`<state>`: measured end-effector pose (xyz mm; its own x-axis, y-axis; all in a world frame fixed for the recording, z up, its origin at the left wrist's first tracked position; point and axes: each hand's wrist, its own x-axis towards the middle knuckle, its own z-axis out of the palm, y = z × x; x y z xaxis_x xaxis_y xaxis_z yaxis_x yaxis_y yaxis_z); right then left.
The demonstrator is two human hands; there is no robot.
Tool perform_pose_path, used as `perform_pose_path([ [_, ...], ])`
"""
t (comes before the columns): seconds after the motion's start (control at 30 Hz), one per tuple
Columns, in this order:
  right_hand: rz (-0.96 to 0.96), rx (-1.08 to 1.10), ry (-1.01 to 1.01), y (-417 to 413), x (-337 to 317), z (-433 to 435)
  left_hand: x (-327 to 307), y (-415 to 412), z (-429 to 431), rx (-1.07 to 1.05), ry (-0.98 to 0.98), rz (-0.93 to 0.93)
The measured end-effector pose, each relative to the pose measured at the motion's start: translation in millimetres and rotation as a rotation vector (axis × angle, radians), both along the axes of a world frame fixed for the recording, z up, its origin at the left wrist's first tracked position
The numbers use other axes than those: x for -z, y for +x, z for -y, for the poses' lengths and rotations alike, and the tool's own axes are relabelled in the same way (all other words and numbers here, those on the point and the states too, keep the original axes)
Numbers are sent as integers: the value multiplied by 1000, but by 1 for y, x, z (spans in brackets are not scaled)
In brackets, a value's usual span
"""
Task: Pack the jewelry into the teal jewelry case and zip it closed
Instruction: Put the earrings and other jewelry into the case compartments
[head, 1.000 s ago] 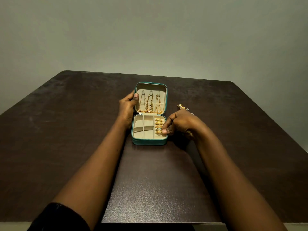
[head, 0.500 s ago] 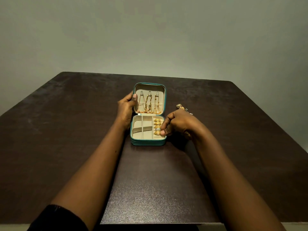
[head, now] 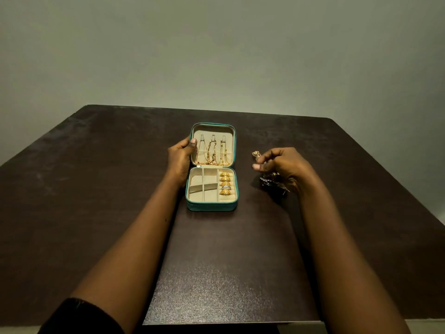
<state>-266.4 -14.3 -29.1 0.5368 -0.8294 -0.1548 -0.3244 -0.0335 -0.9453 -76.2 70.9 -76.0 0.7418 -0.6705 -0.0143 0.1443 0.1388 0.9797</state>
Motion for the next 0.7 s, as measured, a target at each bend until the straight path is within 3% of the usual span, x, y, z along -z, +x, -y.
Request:
perform_pose_path([
  [0.27, 75, 183, -49, -24, -4, 23, -3, -2, -2, -31, 88, 4],
  [0.53, -378, 202, -219, -42, 6, 48, -6, -1, -3, -71, 153, -6],
  [0.7, -381, 116, -368, -32, 11, 40, -7, 1, -6, -171, 301, 291],
])
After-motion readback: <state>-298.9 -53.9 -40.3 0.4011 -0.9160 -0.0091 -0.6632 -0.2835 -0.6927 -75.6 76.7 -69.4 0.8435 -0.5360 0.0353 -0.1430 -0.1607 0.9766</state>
